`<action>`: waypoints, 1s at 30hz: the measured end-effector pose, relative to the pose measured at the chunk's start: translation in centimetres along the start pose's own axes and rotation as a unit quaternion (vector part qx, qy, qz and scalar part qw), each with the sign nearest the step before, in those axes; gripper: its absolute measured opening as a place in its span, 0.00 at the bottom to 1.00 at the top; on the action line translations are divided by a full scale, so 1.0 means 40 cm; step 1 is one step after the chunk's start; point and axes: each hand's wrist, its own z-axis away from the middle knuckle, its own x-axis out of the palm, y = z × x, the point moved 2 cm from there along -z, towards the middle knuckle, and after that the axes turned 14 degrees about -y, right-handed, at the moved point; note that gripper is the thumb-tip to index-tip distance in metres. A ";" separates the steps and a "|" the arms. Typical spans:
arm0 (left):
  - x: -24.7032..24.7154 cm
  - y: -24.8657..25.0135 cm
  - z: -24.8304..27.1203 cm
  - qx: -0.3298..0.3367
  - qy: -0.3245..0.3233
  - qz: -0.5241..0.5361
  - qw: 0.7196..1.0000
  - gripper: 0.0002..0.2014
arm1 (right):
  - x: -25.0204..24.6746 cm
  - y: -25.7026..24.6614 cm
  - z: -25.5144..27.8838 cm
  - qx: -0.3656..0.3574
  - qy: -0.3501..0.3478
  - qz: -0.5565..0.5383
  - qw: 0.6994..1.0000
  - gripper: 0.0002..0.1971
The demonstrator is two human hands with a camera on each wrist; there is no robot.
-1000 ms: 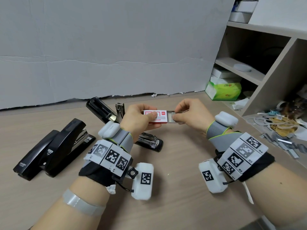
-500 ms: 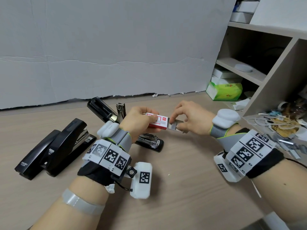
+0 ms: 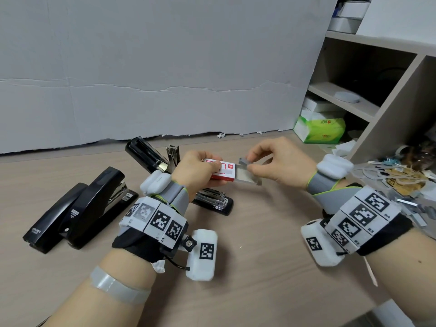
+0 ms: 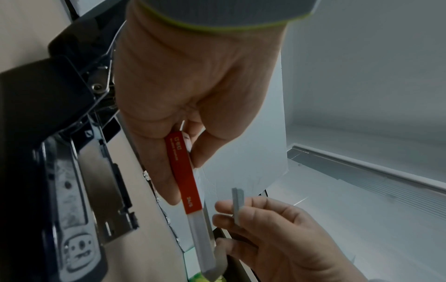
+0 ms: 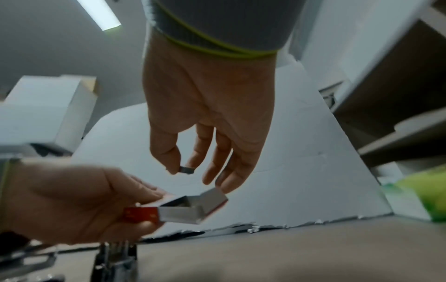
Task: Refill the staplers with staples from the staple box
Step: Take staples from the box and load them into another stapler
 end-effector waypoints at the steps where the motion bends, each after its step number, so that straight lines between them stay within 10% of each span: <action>1: 0.001 0.000 0.000 0.001 0.001 0.002 1.000 0.03 | 0.006 -0.001 -0.001 -0.007 -0.018 -0.018 1.000 0.04; 22: -0.007 0.007 0.005 0.004 0.029 0.027 0.999 0.08 | 0.076 -0.022 0.016 -0.018 -0.143 0.174 0.974 0.07; 30: -0.026 0.003 -0.007 -0.005 0.079 -0.107 0.991 0.21 | 0.065 0.029 -0.008 0.119 -0.146 0.170 0.967 0.08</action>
